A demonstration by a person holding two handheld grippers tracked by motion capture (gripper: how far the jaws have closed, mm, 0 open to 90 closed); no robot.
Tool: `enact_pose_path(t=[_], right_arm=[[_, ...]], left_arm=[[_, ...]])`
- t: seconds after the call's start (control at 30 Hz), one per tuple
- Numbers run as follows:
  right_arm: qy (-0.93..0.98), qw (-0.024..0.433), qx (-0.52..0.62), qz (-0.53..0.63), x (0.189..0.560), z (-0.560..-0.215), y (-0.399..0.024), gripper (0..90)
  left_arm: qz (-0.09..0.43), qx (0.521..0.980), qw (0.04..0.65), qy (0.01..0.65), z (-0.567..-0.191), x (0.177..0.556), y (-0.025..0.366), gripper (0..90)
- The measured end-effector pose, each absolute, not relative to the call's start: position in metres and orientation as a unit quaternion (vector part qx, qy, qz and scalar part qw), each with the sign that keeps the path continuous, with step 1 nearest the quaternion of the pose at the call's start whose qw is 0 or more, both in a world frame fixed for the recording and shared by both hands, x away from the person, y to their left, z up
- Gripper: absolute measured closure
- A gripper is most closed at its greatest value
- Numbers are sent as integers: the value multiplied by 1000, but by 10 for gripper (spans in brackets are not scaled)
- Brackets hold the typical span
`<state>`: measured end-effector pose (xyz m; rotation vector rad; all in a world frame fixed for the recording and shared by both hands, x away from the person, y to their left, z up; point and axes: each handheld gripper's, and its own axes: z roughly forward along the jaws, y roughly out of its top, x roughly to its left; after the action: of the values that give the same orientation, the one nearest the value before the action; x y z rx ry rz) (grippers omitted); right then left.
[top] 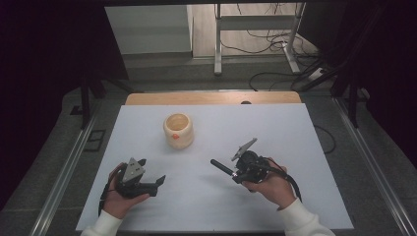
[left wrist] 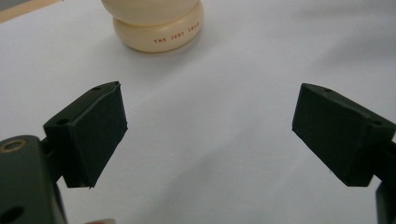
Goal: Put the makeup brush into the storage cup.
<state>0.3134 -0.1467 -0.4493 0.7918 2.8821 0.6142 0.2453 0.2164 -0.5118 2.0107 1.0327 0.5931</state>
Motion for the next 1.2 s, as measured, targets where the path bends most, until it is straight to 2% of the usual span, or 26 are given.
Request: enact_pose_path(t=[0.33, 0.6, 1.2], right_arm=[[944, 47, 257, 202, 313, -448, -147, 720], [945, 47, 255, 202, 313, -448, -144, 720], [945, 45, 256, 200, 313, -449, -143, 720]], left_arm=[[263, 803, 378, 379, -509, 248, 206, 105], [265, 817, 369, 356, -501, 249, 194, 132], [283, 838, 354, 303, -491, 251, 166, 131]])
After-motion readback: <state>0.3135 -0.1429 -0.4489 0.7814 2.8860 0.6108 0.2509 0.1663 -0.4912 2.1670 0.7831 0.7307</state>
